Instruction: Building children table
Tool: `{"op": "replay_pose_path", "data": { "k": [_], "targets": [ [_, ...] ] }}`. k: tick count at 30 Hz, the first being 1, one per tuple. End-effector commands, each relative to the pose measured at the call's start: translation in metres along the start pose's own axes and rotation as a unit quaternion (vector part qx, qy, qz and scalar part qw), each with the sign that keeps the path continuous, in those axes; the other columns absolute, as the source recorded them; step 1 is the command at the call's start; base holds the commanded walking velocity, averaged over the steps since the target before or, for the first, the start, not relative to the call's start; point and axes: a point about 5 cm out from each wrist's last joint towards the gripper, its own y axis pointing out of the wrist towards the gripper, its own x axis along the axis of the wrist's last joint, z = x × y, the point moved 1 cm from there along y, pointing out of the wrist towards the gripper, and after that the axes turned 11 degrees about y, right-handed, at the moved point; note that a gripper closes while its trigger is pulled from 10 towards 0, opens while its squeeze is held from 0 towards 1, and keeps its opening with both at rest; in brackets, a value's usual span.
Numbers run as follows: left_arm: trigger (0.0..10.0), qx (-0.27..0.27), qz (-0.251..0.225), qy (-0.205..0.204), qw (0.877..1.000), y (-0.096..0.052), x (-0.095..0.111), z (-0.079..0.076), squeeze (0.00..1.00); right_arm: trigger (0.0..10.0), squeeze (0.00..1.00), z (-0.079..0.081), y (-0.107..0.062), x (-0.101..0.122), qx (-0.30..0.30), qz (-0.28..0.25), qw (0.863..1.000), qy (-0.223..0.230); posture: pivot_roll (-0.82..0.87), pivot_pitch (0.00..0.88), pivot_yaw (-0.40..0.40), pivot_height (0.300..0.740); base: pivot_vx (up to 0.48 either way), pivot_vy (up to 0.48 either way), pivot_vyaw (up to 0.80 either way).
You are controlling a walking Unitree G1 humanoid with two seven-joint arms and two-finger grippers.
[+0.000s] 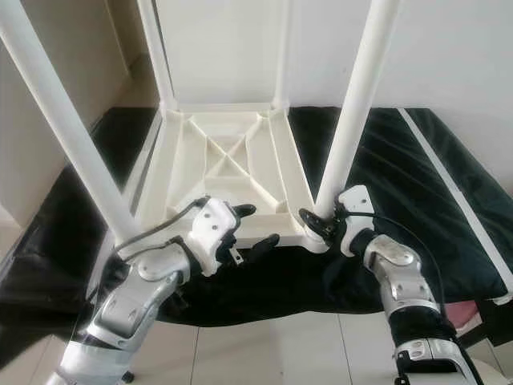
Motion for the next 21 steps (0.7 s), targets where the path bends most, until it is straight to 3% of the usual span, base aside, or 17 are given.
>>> {"op": "replay_pose_path", "data": {
  "k": [1, 9, 13, 14, 15, 18, 20, 21],
  "targets": [
    [10.0, -0.002, 0.000, -0.004, 1.000, 0.001, 0.000, 0.001, 0.00, 10.0, 0.00, 0.002, -0.003, -0.009, -0.045, 0.006, 0.999, 0.015, -0.02, 0.000, 0.005, 0.740, 0.000, 0.000, 0.00],
    [10.0, -0.007, -0.004, -0.004, 1.000, 0.003, 0.001, 0.000, 0.00, 10.0, 0.00, 0.013, -0.002, -0.019, -0.158, -0.012, 0.986, 0.060, -0.02, 0.000, 0.003, 0.740, 0.000, 0.000, 0.00],
    [10.0, -0.007, -0.004, -0.004, 1.000, 0.003, 0.001, 0.000, 0.00, 10.0, 0.00, 0.015, -0.002, -0.020, -0.170, -0.013, 0.983, 0.063, -0.02, 0.000, 0.003, 0.740, 0.000, 0.000, 0.00],
    [10.0, -0.007, -0.006, -0.004, 1.000, 0.004, 0.001, 0.000, 0.00, 10.0, 0.00, 0.016, -0.002, -0.023, -0.212, -0.018, 0.975, 0.066, -0.02, 0.000, -0.005, 0.740, 0.000, 0.000, 0.00],
    [10.0, -0.007, -0.006, -0.004, 1.000, 0.004, 0.001, 0.000, 0.00, 10.0, 0.00, 0.016, -0.002, -0.023, -0.212, -0.018, 0.975, 0.066, -0.02, 0.000, -0.005, 0.740, 0.000, 0.000, 0.00],
    [10.0, -0.004, -0.008, -0.003, 1.000, 0.005, 0.001, 0.001, 0.00, 10.0, 0.00, 0.021, -0.004, -0.035, -0.363, -0.021, 0.927, 0.096, -0.01, 0.000, -0.014, 0.740, 0.000, 0.000, 0.00],
    [10.0, -0.002, -0.009, -0.003, 1.000, 0.006, 0.001, 0.001, 0.00, 10.0, 0.00, 0.030, -0.001, -0.036, -0.377, -0.018, 0.919, 0.116, 0.00, 0.000, -0.015, 0.740, 0.000, 0.000, 0.00],
    [10.0, -0.001, -0.011, -0.005, 1.000, 0.006, 0.001, 0.001, 0.00, 10.0, 0.00, 0.035, 0.004, -0.036, -0.363, -0.020, 0.923, 0.127, 0.00, 0.000, -0.017, 0.740, 0.000, 0.000, 0.00]
  ]
}}
